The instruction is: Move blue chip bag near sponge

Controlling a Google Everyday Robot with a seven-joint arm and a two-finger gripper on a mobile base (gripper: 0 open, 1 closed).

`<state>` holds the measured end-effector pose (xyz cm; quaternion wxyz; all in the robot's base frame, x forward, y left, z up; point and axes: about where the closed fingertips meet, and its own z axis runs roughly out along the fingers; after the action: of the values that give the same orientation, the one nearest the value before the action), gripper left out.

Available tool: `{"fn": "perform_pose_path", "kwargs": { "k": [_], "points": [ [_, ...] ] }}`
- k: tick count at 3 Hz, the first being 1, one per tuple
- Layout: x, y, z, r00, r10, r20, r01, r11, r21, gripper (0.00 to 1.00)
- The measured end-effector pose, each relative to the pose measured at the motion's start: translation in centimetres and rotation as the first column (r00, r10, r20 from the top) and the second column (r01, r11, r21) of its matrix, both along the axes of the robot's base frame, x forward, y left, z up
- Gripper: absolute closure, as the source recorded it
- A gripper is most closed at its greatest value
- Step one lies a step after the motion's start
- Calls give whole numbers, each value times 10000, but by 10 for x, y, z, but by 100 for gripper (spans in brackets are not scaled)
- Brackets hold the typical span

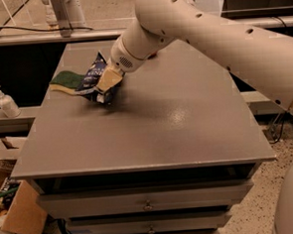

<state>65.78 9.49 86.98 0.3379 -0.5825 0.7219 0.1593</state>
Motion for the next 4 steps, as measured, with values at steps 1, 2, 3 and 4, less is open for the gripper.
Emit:
{"fn": "perform_pose_path", "kwargs": {
  "k": [1, 2, 3, 4],
  "points": [
    [4, -6, -2, 9999, -94, 58, 94, 9998, -145, 36],
    [6, -12, -2, 9998, -166, 92, 168, 9995, -252, 13],
    [5, -14, -3, 9998, -193, 67, 195, 9992, -340, 0],
    [4, -17, -2, 9998, -186, -14, 185, 9989, -435, 0]
  ]
}}
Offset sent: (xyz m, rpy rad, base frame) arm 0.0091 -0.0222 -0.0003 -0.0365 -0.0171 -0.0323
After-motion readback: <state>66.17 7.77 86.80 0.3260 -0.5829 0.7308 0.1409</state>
